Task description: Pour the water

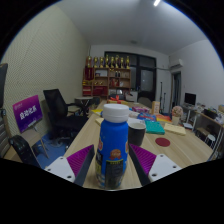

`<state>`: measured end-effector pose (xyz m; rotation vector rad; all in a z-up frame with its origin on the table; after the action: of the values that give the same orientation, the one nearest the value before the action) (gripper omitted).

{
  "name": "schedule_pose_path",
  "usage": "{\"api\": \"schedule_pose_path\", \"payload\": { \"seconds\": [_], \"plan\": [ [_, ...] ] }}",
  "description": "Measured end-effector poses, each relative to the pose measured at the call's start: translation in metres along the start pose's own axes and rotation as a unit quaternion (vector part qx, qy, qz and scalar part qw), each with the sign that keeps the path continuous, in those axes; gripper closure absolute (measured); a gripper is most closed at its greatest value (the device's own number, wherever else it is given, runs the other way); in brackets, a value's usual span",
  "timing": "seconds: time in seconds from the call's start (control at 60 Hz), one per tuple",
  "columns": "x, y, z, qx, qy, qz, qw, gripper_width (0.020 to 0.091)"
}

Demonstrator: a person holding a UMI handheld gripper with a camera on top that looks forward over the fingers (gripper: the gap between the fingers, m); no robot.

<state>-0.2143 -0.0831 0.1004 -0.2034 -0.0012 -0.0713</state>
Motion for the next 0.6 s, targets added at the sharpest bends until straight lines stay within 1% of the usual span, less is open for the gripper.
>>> {"api": "schedule_pose_path", "payload": {
  "seconds": [0.033, 0.083, 0.117, 0.217, 0.25, 0.283, 0.317, 0.333, 0.383, 0.4, 0.417, 0.433, 0.483, 0.533, 0.6],
  "plan": [
    [0.001, 0.008, -0.002, 0.001, 0.003, -0.001, 1.000, 0.0332],
    [0.004, 0.020, -0.007, -0.002, 0.007, 0.001, 1.000, 0.0517],
    [0.004, 0.023, -0.004, 0.016, 0.004, -0.004, 1.000, 0.0522],
    [0.005, 0.032, -0.004, 0.037, -0.032, -0.002, 0.999, 0.0538],
    [0.005, 0.033, -0.005, 0.037, -0.034, -0.001, 0.999, 0.0538],
    [0.006, 0.034, -0.006, 0.033, -0.032, -0.001, 0.999, 0.0538],
    [0.008, 0.039, -0.007, 0.027, -0.026, 0.001, 0.999, 0.0559],
    [0.009, 0.039, -0.006, 0.025, -0.024, 0.004, 0.999, 0.0558],
    [0.007, 0.041, -0.004, 0.014, -0.017, 0.016, 1.000, 0.0605],
    [0.006, 0.042, -0.002, 0.009, -0.014, 0.022, 1.000, 0.0625],
    [0.004, 0.043, -0.001, 0.003, -0.010, 0.027, 1.000, 0.0616],
    [-0.001, 0.048, -0.001, -0.004, -0.003, 0.033, 0.999, 0.0650],
    [-0.008, 0.053, 0.007, -0.027, 0.029, 0.060, 0.997, 0.0659],
    [-0.016, 0.058, 0.028, -0.034, 0.083, 0.087, 0.992, 0.0670],
    [-0.013, 0.077, 0.054, -0.041, 0.210, 0.121, 0.969, 0.0672]
  ]
}}
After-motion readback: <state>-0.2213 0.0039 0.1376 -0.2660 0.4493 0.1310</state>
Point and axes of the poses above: the point between the fingertips, and its own axes, seen from behind it with the camera up: x to the right, z up, y forward, the way the camera looks, the point moved 6 cm from there along -y, backward, against the way the camera looks, and after that the axes turned 2 degrees about y, right-handed, at the moved point
